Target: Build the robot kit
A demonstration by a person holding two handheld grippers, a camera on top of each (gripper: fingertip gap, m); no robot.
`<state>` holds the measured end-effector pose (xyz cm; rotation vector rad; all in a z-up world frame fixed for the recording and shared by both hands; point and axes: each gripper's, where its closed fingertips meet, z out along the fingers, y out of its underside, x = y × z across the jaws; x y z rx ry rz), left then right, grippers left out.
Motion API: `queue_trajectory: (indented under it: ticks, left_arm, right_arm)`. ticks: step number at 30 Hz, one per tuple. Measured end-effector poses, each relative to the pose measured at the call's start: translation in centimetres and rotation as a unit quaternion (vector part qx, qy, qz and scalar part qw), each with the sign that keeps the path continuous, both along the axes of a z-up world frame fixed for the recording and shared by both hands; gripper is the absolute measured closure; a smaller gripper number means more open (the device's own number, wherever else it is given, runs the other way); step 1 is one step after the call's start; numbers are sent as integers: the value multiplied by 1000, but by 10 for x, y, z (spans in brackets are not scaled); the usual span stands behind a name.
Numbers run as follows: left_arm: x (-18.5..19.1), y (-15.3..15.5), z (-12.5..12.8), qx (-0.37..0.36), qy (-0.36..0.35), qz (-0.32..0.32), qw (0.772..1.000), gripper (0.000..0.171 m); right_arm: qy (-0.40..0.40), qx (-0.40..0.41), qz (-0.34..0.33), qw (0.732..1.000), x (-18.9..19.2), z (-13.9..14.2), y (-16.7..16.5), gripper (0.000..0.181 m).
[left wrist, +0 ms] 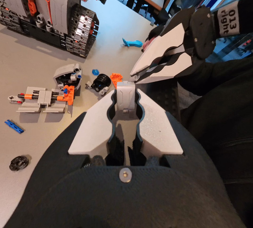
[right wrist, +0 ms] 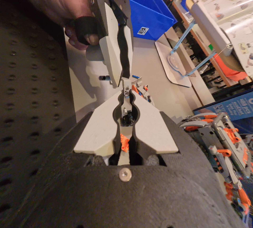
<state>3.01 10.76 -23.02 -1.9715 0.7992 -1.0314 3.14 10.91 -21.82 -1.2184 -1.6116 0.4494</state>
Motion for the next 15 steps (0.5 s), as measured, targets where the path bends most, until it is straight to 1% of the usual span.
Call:
queue_trajectory:
  ticks: [6,13,15]
  left_arm:
    - [5,2,10,-14,-56,8,998,148]
    - [10,0,21,-40,-120,0,992,148]
    - [11,0,23,-44,-128,0,991,149]
  right_arm:
    - [27,5,7,1000,6,10,-1,177]
    - [53,4,15,998,9,19,-3,177]
    - [56,12,15,998,10,20,-4,177]
